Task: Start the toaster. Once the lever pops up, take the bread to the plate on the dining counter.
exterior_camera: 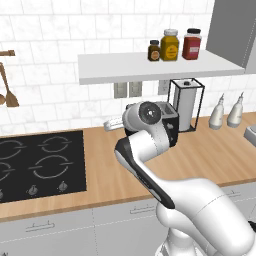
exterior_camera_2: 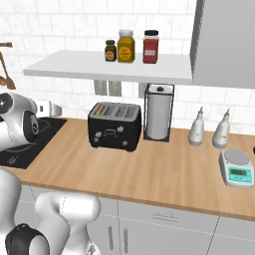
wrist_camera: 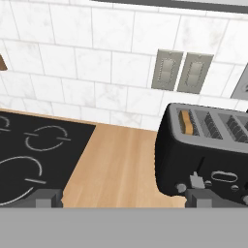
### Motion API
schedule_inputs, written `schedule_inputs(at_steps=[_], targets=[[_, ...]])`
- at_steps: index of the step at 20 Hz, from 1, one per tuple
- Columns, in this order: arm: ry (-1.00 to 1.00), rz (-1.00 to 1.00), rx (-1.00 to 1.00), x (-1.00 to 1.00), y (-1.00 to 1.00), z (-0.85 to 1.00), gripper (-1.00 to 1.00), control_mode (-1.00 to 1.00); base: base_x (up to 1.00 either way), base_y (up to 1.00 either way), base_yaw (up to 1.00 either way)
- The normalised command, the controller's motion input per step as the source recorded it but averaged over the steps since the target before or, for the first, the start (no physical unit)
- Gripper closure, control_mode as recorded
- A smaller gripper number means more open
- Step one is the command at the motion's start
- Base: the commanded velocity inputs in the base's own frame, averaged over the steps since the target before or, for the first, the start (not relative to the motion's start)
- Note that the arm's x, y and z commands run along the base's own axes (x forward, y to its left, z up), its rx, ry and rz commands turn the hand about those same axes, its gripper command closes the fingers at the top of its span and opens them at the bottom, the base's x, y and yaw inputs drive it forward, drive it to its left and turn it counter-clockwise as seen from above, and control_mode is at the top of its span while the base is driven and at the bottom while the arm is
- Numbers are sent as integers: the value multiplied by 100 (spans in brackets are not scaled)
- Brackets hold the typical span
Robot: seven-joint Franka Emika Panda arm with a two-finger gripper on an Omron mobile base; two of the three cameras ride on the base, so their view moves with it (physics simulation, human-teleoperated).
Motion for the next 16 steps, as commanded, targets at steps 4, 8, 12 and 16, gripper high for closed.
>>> schedule_inputs(at_steps=[4,8,12,16], targets=[[0,0,0,0,0,0,-100,-100,0,0,0],[0,0,0,0,0,0,-100,-100,0,0,0],[0,0,0,0,0,0,-100,-100,0,0,0],[0,0,0,0,0,0,-100,-100,0,0,0]])
